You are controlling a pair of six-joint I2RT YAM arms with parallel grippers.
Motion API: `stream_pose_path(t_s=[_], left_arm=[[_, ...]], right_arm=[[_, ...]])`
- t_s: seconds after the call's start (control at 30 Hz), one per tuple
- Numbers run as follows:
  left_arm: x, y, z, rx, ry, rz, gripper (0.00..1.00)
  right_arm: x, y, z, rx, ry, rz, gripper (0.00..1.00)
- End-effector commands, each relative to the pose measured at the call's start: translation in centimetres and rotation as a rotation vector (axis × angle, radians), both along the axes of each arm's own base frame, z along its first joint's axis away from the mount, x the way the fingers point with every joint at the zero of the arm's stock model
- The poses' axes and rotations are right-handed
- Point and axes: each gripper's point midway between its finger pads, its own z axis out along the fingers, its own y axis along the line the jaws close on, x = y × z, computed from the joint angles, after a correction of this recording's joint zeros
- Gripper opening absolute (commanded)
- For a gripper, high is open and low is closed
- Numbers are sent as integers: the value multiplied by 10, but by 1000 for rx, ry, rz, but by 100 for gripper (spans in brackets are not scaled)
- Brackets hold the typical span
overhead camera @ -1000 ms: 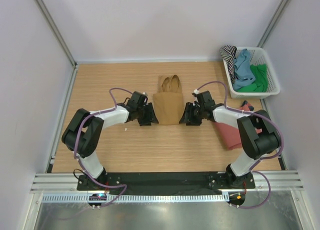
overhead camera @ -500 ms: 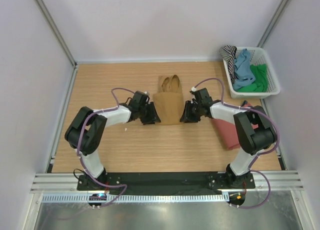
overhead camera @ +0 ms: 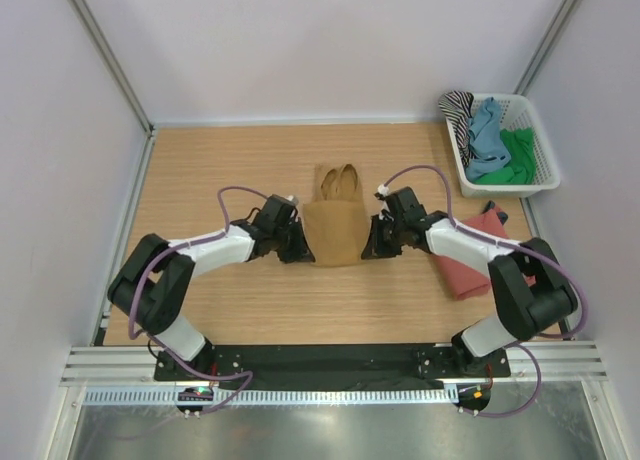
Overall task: Fold and stack the tank tops
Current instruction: Fold the tank top
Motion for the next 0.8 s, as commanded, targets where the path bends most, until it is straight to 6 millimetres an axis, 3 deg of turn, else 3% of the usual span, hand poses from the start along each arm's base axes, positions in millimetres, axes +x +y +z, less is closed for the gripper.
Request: stream_pose_path(t_s=[0.0, 0.07, 0.2, 0.3, 0.47, 0.63, 0.77], left_arm=[[-20, -4, 24, -12, -24, -35, 0], [-28, -7, 38, -37, -39, -46, 0], [-43, -1, 62, -44, -42, -57, 0], [-56, 1, 77, -52, -49, -78, 0], [-73, 0, 93, -89, -49, -100, 0], [-70, -3, 113, -114, -80, -106, 1], [-61, -15, 127, -127, -79, -126, 1]], right_arm=[[-21, 0, 23, 10, -28, 19, 1], [-32, 0, 28, 17, -21, 18, 1], [-41, -5, 69, 43, -98, 13, 1], [-51, -10, 85, 40, -107, 13, 1], [-67, -16, 88, 38, -94, 17, 1], [-66, -16, 101, 58, -119, 0, 1], [-48, -20, 117, 6, -166, -26, 1]])
